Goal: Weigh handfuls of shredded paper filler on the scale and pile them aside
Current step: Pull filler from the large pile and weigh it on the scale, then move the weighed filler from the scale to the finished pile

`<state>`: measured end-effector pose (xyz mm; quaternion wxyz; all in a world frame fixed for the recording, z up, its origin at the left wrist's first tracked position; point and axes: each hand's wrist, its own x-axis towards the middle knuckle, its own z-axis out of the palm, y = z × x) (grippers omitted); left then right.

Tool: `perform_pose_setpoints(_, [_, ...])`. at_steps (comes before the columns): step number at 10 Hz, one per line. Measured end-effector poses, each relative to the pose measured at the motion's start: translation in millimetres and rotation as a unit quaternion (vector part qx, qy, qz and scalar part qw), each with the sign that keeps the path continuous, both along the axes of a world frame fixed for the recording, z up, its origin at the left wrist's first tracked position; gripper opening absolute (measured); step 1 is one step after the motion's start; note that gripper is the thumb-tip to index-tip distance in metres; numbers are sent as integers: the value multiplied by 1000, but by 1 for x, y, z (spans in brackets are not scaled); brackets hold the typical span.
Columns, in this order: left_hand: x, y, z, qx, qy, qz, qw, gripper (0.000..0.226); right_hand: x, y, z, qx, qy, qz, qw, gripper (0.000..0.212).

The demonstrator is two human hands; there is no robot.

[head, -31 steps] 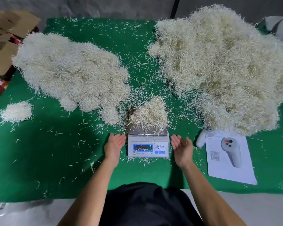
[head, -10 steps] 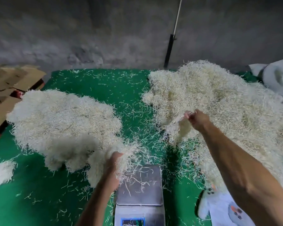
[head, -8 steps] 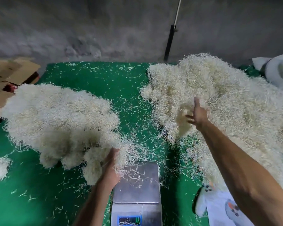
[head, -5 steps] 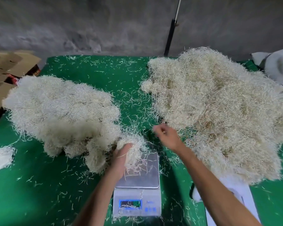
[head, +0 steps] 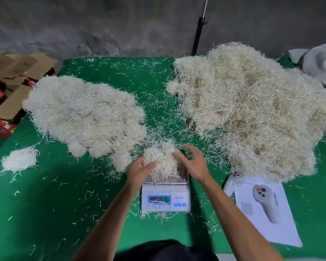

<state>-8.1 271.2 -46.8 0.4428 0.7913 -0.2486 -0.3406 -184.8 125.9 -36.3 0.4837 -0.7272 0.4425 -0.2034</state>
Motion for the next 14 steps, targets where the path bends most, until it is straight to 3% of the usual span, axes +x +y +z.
perform_pose_setpoints(1, [5,23,-4,-76,22,12,997,56,-36,15,-32,-8,27,-103,994,50])
perform_pose_setpoints(2, [7,52,-34,-66,79,36,994,34,-70,46,-80,-53,173,-13,983,45])
perform_pose_setpoints(3, [1,80,-71,-30,212,135,967,42,-83,77,-105,-132,210,26,968,49])
perform_pose_setpoints(5, [-4,93,-74,-75,351,233,904,70,-81,94,-109,-104,151,-38,982,40])
perform_pose_setpoints(7, [-3,99,-81,-86,337,192,918,74,-80,92,-107,-47,95,-71,992,38])
perform_pose_setpoints(9, [-1,97,-84,-96,366,215,900,91,-78,93,-107,-32,95,-80,992,44])
perform_pose_setpoints(11, [1,95,-82,-67,335,188,921,91,-74,94,-107,-36,100,-98,990,43])
perform_pose_setpoints(12, [-1,74,-66,-50,271,174,945,77,-53,84,-94,8,63,-198,978,52])
perform_pose_setpoints(13, [-5,36,-30,-63,167,170,969,65,-19,63,-61,40,-6,-270,962,46])
perform_pose_setpoints(14, [-15,-1,1,-64,68,117,989,58,17,47,-29,19,-51,-205,977,36])
